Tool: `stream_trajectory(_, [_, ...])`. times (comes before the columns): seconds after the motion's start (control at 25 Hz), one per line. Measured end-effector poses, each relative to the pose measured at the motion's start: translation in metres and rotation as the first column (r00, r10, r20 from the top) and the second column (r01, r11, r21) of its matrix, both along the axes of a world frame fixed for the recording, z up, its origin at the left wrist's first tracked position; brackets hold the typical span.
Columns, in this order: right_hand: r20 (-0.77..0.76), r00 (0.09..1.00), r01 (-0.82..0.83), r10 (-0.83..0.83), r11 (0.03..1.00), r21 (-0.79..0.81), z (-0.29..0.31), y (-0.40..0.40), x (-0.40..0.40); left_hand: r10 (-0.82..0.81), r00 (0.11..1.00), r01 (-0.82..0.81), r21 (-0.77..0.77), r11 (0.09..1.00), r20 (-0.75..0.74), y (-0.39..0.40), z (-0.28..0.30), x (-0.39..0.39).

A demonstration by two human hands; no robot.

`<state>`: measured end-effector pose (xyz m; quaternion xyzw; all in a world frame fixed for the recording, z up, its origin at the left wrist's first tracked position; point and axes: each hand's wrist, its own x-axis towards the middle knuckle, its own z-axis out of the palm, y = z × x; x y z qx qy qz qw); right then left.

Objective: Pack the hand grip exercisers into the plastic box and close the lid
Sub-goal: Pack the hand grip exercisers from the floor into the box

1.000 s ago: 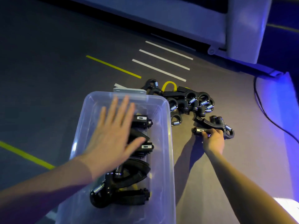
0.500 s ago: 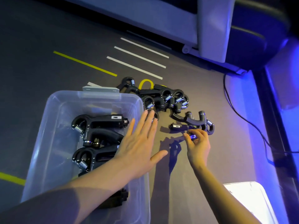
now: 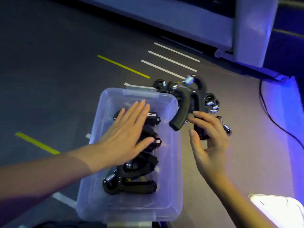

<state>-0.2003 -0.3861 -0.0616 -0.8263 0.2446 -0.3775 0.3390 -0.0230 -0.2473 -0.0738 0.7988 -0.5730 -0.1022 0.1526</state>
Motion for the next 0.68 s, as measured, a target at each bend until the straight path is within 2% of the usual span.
stream_trajectory(0.12, [-0.1,0.985,-0.141,0.141,0.99,0.016,-0.001,0.025,0.028,0.081,0.997,-0.081,0.009,0.997,-0.013,0.036,0.008,0.024])
stream_trajectory(0.28, [-0.236,0.922,-0.277,0.306,0.949,0.147,-0.029,0.054,0.051,0.137,0.99,-0.134,0.101,0.986,-0.021,0.067,0.001,0.032])
stream_trajectory(0.52, [-0.387,0.823,-0.289,0.416,0.893,0.346,-0.047,0.042,0.073,0.084,0.992,-0.092,0.076,0.993,0.097,0.085,-0.024,0.029])
stream_trajectory(0.68, [-0.527,0.714,-0.337,0.46,0.886,0.318,-0.057,0.039,0.088,0.119,0.982,-0.129,0.063,0.99,0.146,0.083,-0.034,0.027])
